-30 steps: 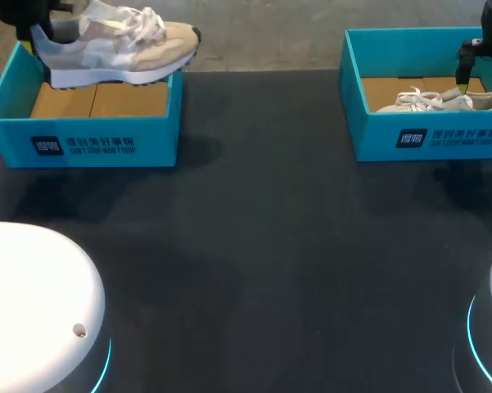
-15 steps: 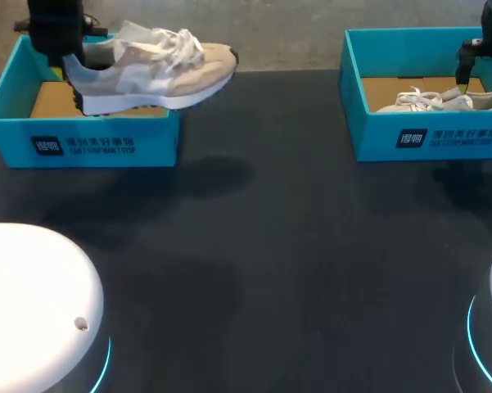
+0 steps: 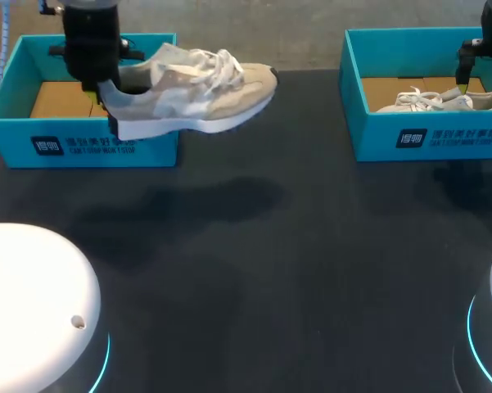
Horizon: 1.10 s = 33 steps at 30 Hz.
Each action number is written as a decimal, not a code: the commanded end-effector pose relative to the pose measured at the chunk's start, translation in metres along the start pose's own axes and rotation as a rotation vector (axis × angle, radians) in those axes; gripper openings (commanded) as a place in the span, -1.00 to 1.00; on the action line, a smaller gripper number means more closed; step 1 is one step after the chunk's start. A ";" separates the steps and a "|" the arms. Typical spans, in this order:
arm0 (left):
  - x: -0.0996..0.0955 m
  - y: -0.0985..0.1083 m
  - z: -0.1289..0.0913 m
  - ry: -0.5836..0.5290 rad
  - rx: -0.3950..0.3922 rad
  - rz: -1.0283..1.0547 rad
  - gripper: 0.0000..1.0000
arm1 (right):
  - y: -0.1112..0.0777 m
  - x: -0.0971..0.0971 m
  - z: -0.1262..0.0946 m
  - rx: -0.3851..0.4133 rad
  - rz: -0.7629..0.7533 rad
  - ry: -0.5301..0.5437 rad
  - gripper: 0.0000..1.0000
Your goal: Take the shoe out of the shoebox, open the shoe tongue, remove and reinsert the insole, then place the shoe into the shoebox
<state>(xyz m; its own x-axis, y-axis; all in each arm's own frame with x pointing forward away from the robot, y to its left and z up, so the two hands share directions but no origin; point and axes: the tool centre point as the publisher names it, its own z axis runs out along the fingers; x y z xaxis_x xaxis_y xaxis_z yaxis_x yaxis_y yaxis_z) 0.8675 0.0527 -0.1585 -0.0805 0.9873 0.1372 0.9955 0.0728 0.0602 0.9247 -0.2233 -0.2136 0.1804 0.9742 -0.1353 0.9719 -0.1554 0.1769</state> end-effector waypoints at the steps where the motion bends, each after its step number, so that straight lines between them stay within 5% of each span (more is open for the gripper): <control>1: -0.015 -0.020 -0.003 0.006 -0.029 0.003 -1.00 | 0.000 0.000 0.000 -0.001 0.002 0.000 1.00; 19: -0.101 -0.092 0.003 -0.027 -0.003 0.080 -1.00 | 0.000 0.000 0.000 -0.001 0.002 0.000 1.00; 33: -0.128 -0.127 0.019 -0.050 0.029 0.077 -1.00 | 0.000 0.000 0.000 -0.001 0.002 0.000 1.00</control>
<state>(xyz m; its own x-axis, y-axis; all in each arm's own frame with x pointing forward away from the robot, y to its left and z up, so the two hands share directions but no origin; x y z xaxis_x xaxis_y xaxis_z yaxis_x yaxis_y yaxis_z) 0.7545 -0.0778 -0.1972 -0.0014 0.9958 0.0912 0.9998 -0.0002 0.0177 0.9247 -0.2233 -0.2136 0.1805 0.9742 -0.1353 0.9719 -0.1555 0.1769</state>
